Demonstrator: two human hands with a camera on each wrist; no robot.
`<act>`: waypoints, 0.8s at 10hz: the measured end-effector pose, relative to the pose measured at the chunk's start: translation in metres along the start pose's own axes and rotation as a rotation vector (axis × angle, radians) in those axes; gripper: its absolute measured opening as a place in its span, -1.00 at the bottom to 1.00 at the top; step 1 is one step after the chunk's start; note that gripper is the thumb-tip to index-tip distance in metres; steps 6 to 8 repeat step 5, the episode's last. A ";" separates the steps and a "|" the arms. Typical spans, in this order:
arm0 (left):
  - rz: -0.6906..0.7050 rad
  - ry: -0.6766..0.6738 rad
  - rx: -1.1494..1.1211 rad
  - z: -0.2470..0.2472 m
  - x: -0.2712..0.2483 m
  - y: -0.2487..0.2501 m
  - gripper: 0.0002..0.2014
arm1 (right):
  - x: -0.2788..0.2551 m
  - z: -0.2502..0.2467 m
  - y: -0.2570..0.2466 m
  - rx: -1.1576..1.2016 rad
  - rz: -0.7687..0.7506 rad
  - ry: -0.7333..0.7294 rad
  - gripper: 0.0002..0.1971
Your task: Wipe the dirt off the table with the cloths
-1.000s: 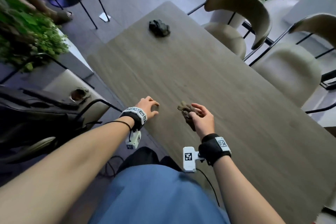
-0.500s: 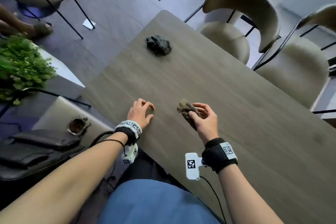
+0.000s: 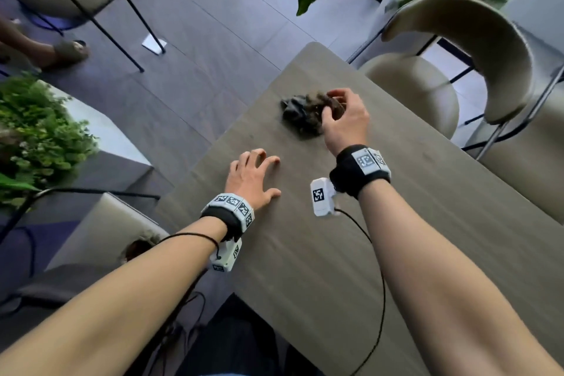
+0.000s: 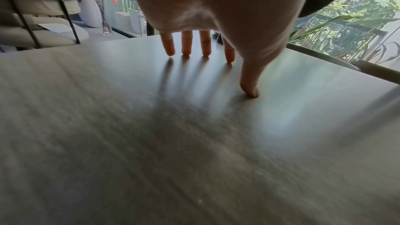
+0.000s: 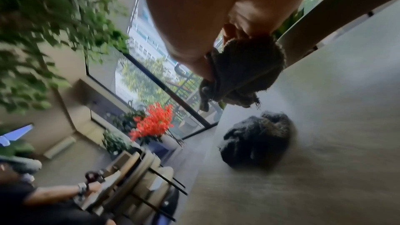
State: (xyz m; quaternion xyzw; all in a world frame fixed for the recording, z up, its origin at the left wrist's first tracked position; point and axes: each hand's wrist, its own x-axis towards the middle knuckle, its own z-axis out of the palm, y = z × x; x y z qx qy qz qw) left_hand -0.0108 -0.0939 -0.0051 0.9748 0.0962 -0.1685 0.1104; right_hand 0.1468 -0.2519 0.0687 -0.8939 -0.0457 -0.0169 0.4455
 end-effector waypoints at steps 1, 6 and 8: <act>-0.022 -0.032 0.052 0.004 0.006 0.001 -0.16 | 0.017 0.034 0.020 -0.262 0.000 -0.378 -0.59; -0.088 -0.155 0.038 -0.015 0.008 0.003 -0.05 | 0.000 0.026 0.002 -0.537 -0.020 -0.750 -0.35; -0.088 -0.155 0.038 -0.015 0.008 0.003 -0.05 | 0.000 0.026 0.002 -0.537 -0.020 -0.750 -0.35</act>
